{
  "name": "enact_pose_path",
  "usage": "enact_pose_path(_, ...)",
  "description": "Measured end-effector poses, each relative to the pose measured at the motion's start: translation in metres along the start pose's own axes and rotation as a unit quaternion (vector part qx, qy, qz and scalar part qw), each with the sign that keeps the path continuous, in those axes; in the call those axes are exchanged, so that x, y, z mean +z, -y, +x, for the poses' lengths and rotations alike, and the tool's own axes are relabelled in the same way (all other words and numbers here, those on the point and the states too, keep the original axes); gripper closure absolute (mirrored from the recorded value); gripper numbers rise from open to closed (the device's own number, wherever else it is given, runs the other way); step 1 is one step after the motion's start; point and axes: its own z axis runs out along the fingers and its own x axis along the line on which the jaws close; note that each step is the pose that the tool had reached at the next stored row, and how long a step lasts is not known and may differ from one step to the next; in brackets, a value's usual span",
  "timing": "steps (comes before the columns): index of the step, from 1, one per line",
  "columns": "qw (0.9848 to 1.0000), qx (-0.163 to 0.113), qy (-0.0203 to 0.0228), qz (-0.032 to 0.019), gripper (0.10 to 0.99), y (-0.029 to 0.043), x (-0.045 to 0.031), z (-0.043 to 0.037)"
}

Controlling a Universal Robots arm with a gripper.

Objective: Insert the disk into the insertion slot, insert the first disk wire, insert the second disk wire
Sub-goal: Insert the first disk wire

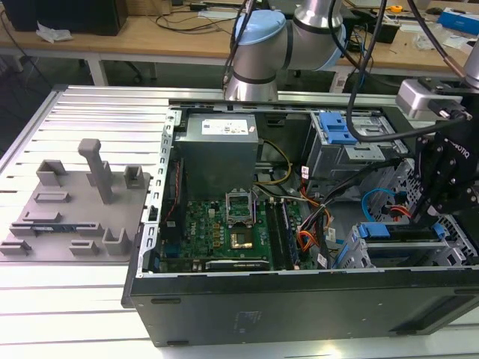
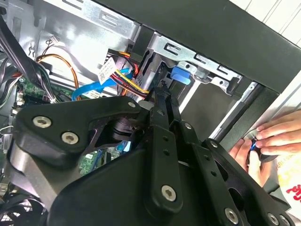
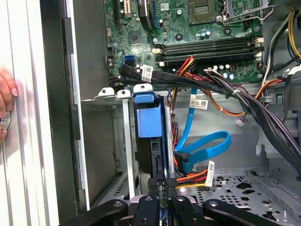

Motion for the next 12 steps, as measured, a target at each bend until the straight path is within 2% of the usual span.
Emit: enact_pose_path(12, 1.0, 0.0, -0.0003, 0.0, 0.922, 0.0016, 0.0085, -0.0007)
